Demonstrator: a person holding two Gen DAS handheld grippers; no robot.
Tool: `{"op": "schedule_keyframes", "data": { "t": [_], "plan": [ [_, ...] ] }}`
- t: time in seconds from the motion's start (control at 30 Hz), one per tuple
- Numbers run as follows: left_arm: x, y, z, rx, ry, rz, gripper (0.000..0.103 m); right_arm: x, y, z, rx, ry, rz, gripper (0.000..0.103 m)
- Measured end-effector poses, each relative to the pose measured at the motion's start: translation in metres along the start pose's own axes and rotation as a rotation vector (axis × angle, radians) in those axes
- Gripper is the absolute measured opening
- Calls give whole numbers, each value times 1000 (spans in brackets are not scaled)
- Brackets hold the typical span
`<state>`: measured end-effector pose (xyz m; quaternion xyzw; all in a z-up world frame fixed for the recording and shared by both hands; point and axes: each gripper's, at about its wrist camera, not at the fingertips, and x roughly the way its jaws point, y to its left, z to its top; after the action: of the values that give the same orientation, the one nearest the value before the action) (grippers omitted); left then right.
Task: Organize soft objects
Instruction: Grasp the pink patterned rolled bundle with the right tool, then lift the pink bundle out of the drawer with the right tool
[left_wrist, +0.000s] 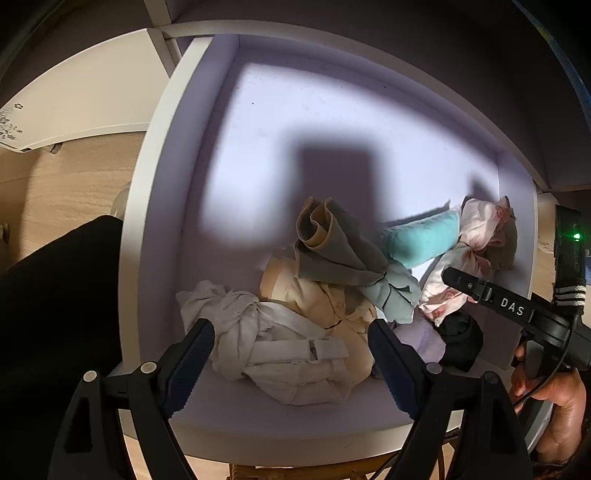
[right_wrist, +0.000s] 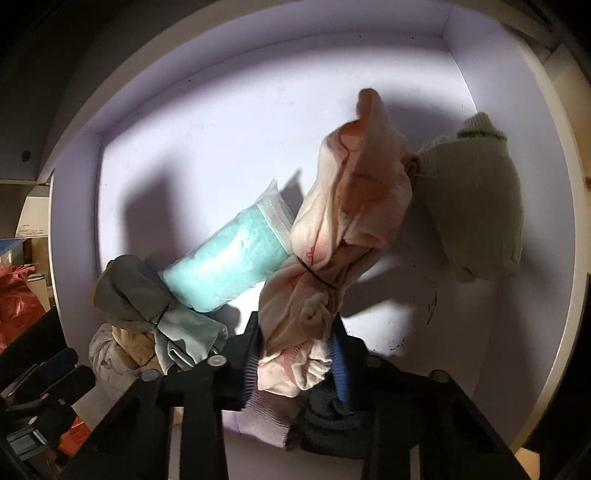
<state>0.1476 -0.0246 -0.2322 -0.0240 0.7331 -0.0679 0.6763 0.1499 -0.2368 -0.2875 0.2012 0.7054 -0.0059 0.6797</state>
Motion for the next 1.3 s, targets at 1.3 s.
{"op": "schedule_keyframes", "data": {
  "t": [1.3],
  "plan": [
    [84,-68,50,53,62,-74,86,-92,-5,-53,-95,-181,-49,21]
  ]
}}
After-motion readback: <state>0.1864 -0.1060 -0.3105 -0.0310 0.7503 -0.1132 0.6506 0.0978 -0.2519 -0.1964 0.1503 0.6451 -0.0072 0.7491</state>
